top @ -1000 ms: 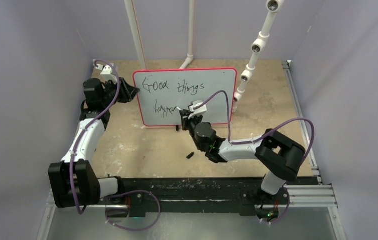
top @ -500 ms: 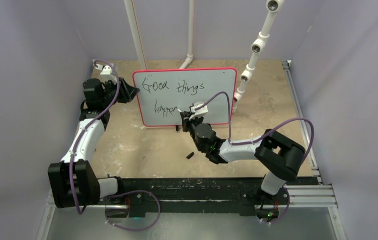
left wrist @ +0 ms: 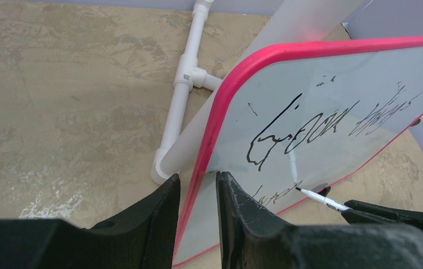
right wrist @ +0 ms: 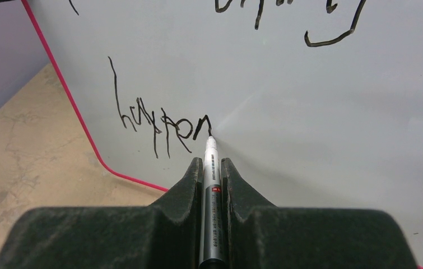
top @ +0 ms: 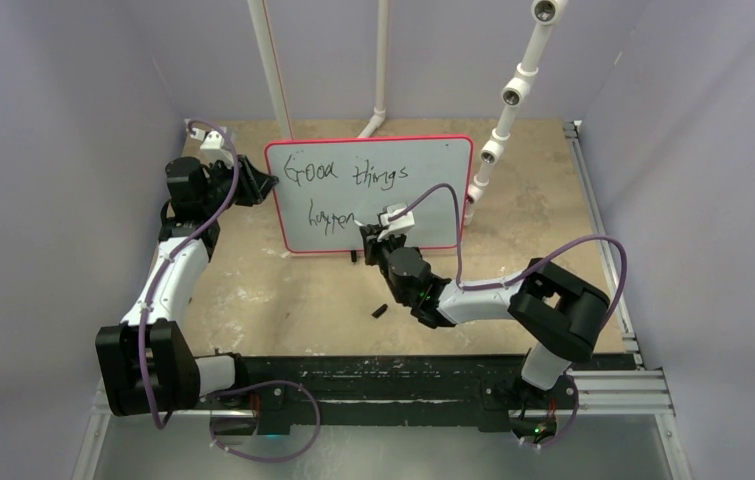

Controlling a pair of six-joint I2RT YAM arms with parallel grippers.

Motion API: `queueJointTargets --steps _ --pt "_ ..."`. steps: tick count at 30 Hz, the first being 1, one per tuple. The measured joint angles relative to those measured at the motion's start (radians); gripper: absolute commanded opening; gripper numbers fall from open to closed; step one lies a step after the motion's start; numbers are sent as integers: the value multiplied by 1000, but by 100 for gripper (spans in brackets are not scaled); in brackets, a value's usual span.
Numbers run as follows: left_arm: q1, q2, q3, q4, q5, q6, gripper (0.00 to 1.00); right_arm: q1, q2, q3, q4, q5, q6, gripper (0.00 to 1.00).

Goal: Write a sentence on the whiteboard

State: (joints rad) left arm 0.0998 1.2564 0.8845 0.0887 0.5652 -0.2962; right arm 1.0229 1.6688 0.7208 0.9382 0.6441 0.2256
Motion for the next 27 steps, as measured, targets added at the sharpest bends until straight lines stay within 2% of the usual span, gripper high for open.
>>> queueJointTargets --steps 18,27 --pt "0 0 0 0 0 0 30 3 1 -8 -11 -32 -15 0" --pt "0 0 0 0 0 0 30 5 -99 -78 47 -32 -49 0"
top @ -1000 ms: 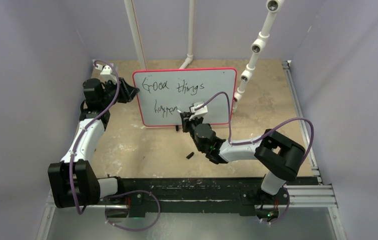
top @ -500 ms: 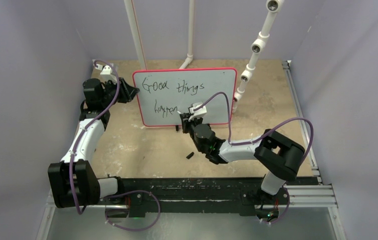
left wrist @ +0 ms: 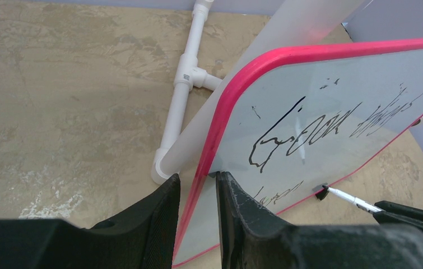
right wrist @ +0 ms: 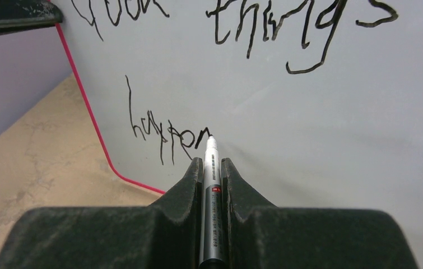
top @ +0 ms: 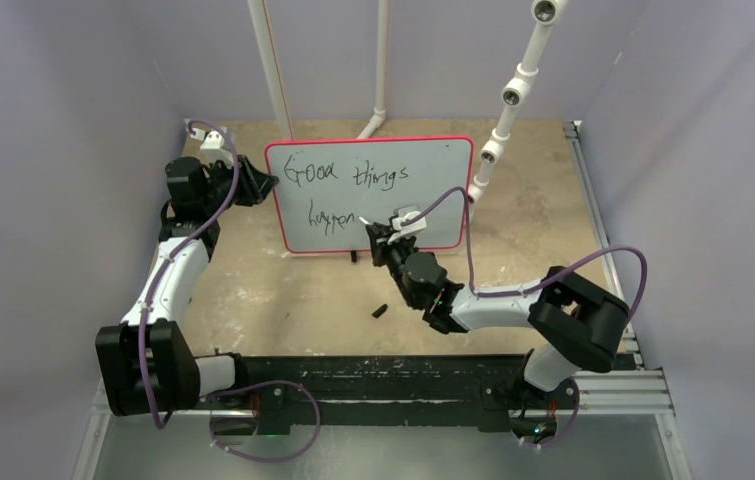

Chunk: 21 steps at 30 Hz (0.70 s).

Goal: Write a sentence on the whiteboard

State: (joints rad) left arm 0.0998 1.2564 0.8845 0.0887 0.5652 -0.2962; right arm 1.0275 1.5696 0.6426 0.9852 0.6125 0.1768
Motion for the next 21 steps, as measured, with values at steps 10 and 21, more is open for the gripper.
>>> queueJointTargets --steps 10,21 --pt "0 0 0 0 0 0 29 0 17 8 30 32 -26 0" --pt "0 0 0 0 0 0 30 0 67 29 47 26 -52 0"
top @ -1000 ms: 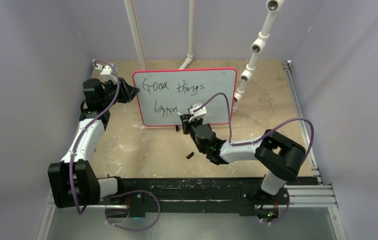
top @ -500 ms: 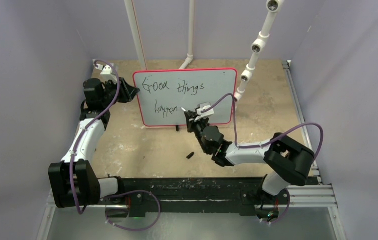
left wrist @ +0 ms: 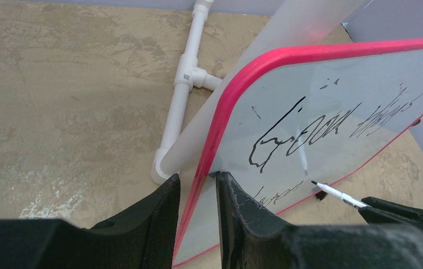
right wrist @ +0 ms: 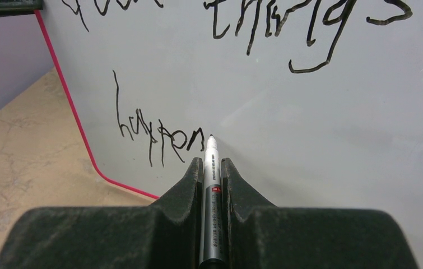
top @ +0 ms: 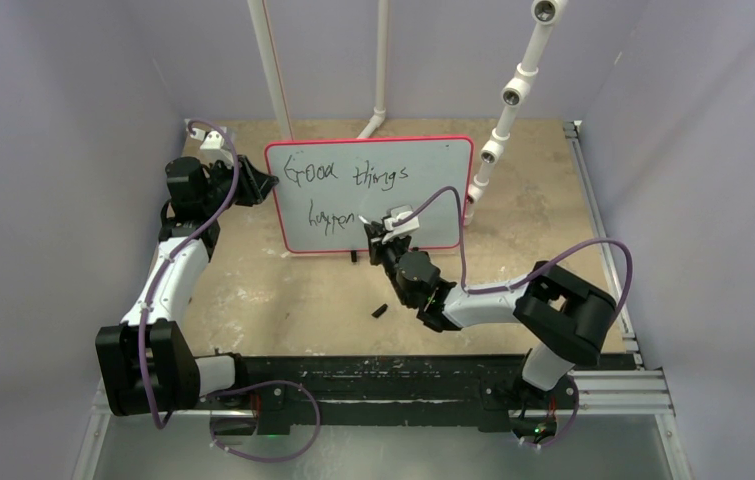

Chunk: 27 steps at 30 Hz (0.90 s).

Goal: Write a sentence on the whiteboard

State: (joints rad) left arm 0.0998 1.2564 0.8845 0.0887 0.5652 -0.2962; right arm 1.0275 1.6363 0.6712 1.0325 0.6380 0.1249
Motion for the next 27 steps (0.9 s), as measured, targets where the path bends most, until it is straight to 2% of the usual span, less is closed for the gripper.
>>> queueJointTargets --steps 13,27 --pt "0 0 0 0 0 0 30 0 20 0 24 31 -17 0" --pt "0 0 0 0 0 0 30 2 20 -2 -41 23 22 0"
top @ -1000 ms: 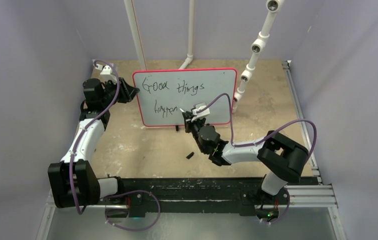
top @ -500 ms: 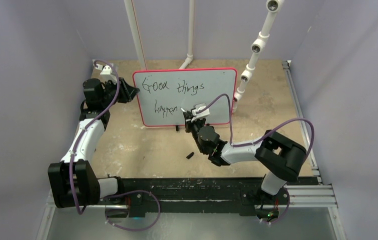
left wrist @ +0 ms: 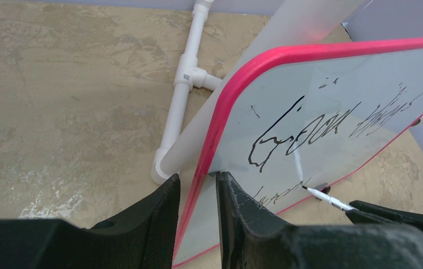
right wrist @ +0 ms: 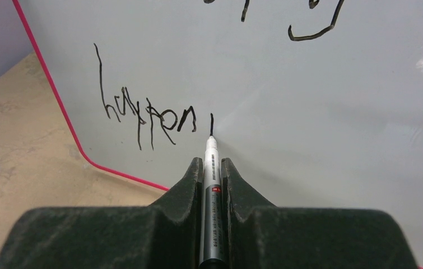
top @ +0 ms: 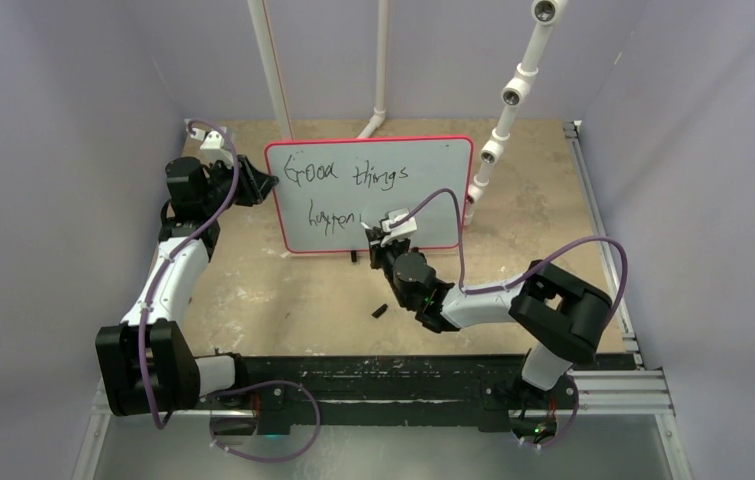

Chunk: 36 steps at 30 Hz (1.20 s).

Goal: Write a sentence on the whiteboard

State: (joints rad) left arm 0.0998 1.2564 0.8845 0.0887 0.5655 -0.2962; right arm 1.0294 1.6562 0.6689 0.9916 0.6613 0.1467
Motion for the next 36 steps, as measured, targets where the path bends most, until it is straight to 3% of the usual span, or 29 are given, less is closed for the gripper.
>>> queueJointTargets --steps 14,36 --pt "0 0 0 0 0 0 29 0 -82 -2 19 -24 -8 0" --pt "0 0 0 0 0 0 30 4 2 40 46 29 -45 0"
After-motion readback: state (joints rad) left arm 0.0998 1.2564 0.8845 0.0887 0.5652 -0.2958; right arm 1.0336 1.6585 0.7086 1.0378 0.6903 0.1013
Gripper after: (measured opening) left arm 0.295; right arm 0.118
